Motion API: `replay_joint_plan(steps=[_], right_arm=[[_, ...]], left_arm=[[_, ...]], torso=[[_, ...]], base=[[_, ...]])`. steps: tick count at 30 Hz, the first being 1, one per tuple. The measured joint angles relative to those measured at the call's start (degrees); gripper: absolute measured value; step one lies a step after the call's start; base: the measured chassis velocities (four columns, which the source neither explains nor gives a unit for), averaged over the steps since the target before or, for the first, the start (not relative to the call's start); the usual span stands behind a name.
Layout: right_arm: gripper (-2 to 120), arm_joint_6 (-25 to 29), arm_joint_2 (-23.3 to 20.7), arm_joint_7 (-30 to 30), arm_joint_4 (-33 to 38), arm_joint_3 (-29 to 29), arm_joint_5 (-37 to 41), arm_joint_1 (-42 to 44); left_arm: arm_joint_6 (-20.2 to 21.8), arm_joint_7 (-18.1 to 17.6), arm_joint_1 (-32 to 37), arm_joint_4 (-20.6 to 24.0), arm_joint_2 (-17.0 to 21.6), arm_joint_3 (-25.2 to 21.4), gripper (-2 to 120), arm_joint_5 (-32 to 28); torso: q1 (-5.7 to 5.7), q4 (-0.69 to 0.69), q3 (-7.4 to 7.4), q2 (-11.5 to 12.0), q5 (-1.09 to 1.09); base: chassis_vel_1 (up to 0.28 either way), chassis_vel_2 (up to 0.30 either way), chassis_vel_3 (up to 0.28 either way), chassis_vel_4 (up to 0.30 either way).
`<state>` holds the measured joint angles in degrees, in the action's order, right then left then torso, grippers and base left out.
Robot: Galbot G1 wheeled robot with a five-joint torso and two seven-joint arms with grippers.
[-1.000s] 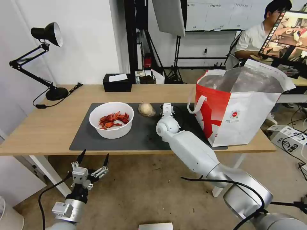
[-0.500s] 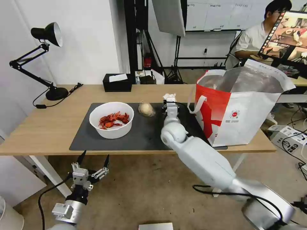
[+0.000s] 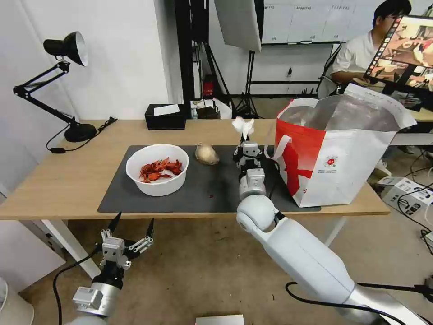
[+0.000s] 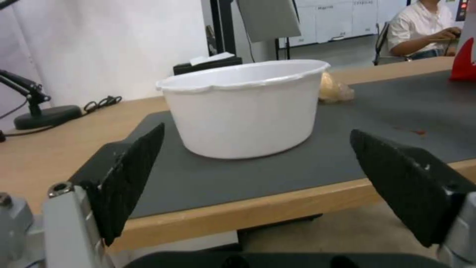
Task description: Pick up the trash from the table and place it into the takeout bag.
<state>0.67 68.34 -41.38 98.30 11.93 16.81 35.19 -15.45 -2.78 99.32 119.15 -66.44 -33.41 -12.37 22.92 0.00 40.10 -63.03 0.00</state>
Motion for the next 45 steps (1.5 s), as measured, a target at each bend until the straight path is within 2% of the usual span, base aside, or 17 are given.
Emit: replay_joint_plan(steps=[5,7,9,12,14,16,17,19,20,26,27,30,31,34,35,40,45], right_arm=[[0,-0.66,-1.7,-1.39,3.15,-3.59,-1.79,-0.99],[0,-4.85,-3.11,-5.23,4.41,-6.05,-1.96,-1.45],[0,-6.69,-3.83,-6.94,4.7,-7.05,-1.5,-1.61],[0,-9.39,-5.57,-9.1,5.07,-8.95,0.4,-1.94],[0,-12.46,-8.2,-10.24,5.99,-10.55,5.2,-2.48],[0,-12.92,-8.55,-10.26,6.18,-10.65,5.92,-2.54],[1,-15.42,-10.38,-10.73,7.35,-10.9,10.52,-3.01],[9,-16.95,-11.7,-10.78,8.19,-10.91,13.29,-3.37],[9,-16.95,-11.7,-10.78,8.19,-10.91,13.29,-3.37],[34,-19.3,-13.61,-11.01,9.83,-10.81,17.65,-3.56],[34,-19.3,-13.61,-11.01,9.83,-10.81,17.65,-3.56],[49,-19.54,-14.2,-11.17,10.29,-10.78,18.84,-3.78],[49,-19.54,-14.2,-11.17,10.29,-10.78,18.84,-3.78],[62,-19.55,-14.72,-11.31,10.76,-10.96,19.97,-3.78],[62,-19.55,-14.72,-11.31,10.76,-10.96,19.97,-3.78],[86,-19.44,-15.92,-11.1,11.92,-11.62,21.68,-3.03],[97,-17.72,-16.79,-7.91,13.86,-12.14,23.41,-1.72]], left_arm=[[0.05,-0.04,-0.11,0.01,0.09,-0.02,100,-0.2],[0.07,-0.04,-0.15,0.02,-0.1,0.35,100,-0.11],[0.08,-0.04,-0.18,0.02,-0.12,0.45,100,-0.07],[0.1,-0.05,-0.24,0.02,-0.06,0.59,100,-0.05],[0.12,-0.05,-0.25,0.08,0.17,0.61,100,-0.04],[0.12,-0.05,-0.25,0.09,0.2,0.62,100,-0.04],[0.16,-0.05,-0.23,0.26,0.36,0.66,100,-0.05],[0.27,-0.04,-0.22,0.46,0.45,0.73,100,-0.05],[0.27,-0.04,-0.22,0.46,0.45,0.73,100,-0.05],[1.18,-0.04,-0.22,1.01,0.82,0.54,100,-0.26],[1.18,-0.04,-0.22,1.01,0.82,0.54,100,-0.26],[1.25,-0.04,0.19,1.53,0.83,0.33,100,-0.29],[1.25,-0.04,0.19,1.53,0.83,0.33,100,-0.29],[1.38,-0.04,0.52,2.05,0.81,0.28,100,-0.26],[1.38,-0.04,0.52,2.05,0.81,0.28,100,-0.26],[1.49,-0.04,0.66,2.6,0.81,0.27,100,-0.2],[1.51,-0.04,0.9,3.17,0.78,0.12,100,-0.2]], torso=[[0.0,0.01,0.0,0.0,0.0],[0.0,0.01,0.0,0.0,0.0],[0.0,0.0,0.0,0.0,0.01],[0.0,0.0,0.0,0.0,0.01],[0.0,0.0,0.0,0.0,0.01],[0.0,-0.01,0.0,0.0,0.01],[0.0,-0.01,0.0,0.0,0.0],[0.0,0.0,0.0,0.0,0.01],[0.0,0.0,0.0,0.0,0.01],[0.0,0.0,0.0,0.0,0.0],[0.0,0.0,0.0,0.0,0.0],[0.0,0.0,0.0,0.0,0.0],[0.0,0.0,0.0,0.0,0.0],[0.0,0.0,0.0,0.0,0.0],[0.0,0.0,0.0,0.0,0.0],[0.0,0.0,0.0,0.0,0.0],[0.0,0.0,0.0,0.0,0.0]], base=[[0.0,0.0,0.0,0.0],[0.0,0.0,0.0,0.0],[0.0,0.0,0.0,0.0],[0.0,0.0,0.0,0.0],[0.0,0.0,0.0,0.0],[0.0,0.0,0.0,0.0],[0.0,0.0,0.0,0.0],[0.0,0.0,0.0,0.0],[0.0,0.0,0.0,0.0],[0.0,0.0,0.0,0.0],[0.0,0.0,0.0,0.0],[0.0,0.0,0.0,0.0],[0.0,0.0,0.0,0.0],[0.0,0.0,0.0,0.0],[0.0,0.0,0.0,0.0],[0.0,0.0,0.0,0.0],[0.0,0.0,0.0,0.0]])
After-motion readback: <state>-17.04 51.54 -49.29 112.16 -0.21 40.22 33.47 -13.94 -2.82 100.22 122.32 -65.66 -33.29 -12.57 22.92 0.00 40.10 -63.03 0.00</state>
